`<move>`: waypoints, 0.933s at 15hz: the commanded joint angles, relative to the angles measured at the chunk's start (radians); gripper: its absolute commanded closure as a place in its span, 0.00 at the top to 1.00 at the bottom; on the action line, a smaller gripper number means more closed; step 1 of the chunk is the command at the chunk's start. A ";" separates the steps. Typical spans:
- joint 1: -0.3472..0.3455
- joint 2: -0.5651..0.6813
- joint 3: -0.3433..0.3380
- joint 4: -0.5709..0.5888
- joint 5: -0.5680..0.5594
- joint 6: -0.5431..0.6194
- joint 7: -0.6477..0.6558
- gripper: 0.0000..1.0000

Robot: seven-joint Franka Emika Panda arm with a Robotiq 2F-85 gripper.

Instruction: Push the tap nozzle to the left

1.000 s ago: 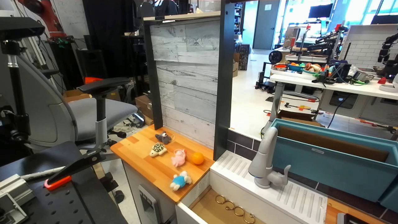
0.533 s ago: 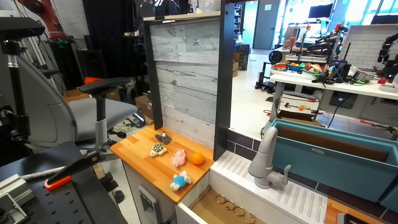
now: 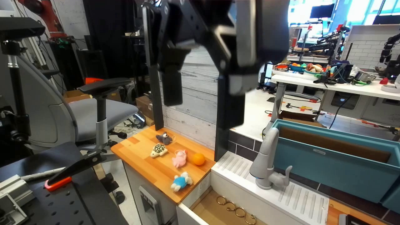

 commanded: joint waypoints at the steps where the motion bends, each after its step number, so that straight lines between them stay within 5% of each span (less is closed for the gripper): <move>1: -0.025 0.164 -0.003 0.057 -0.092 0.112 0.161 1.00; 5: 0.009 0.350 -0.048 0.161 -0.235 0.065 0.348 1.00; 10: 0.062 0.556 -0.078 0.313 -0.215 -0.067 0.360 1.00; 14: 0.080 0.640 -0.079 0.351 -0.216 0.147 0.329 1.00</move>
